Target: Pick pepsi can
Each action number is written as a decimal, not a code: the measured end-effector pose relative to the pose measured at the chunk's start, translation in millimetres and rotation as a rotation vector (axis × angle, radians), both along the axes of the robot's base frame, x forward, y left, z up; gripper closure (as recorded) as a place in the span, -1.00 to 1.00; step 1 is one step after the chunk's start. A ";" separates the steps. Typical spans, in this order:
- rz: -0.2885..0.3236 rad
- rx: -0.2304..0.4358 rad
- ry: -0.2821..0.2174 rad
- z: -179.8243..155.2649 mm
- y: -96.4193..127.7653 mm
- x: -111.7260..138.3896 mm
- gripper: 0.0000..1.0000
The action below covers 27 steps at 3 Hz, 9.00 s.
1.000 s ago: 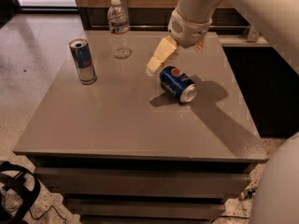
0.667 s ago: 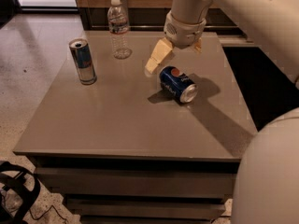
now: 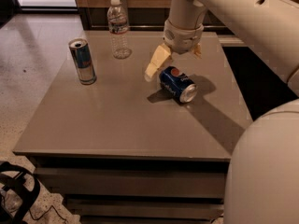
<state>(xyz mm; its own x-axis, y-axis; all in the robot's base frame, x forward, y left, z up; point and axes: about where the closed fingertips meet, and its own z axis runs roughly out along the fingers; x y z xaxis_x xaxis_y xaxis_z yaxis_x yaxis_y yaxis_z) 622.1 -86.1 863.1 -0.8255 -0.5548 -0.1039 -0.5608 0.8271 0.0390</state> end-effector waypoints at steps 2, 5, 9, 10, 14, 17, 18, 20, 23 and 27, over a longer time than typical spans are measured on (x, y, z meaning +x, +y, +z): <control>-0.029 0.019 0.049 -15.8 0.6 -17.5 -1.00; -0.034 0.077 0.067 -32.1 13.8 -23.9 -0.67; -0.031 0.085 0.057 -37.7 19.2 -19.3 1.00; -0.031 0.085 0.057 -37.8 19.2 -19.2 1.00; 0.004 0.353 -0.208 29.9 -18.5 5.7 1.00; 0.119 0.684 -0.499 39.1 -29.7 12.1 1.00; 0.150 0.725 -0.594 45.4 -30.8 15.4 1.00; 0.210 0.786 -0.735 46.3 -23.5 26.8 1.00; 0.259 0.877 -0.818 25.5 -5.9 34.4 1.00; 0.210 0.973 -0.901 5.5 -24.1 38.5 1.00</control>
Offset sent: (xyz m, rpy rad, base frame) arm -0.0345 -0.0044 -0.0203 0.0164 0.0946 -0.0429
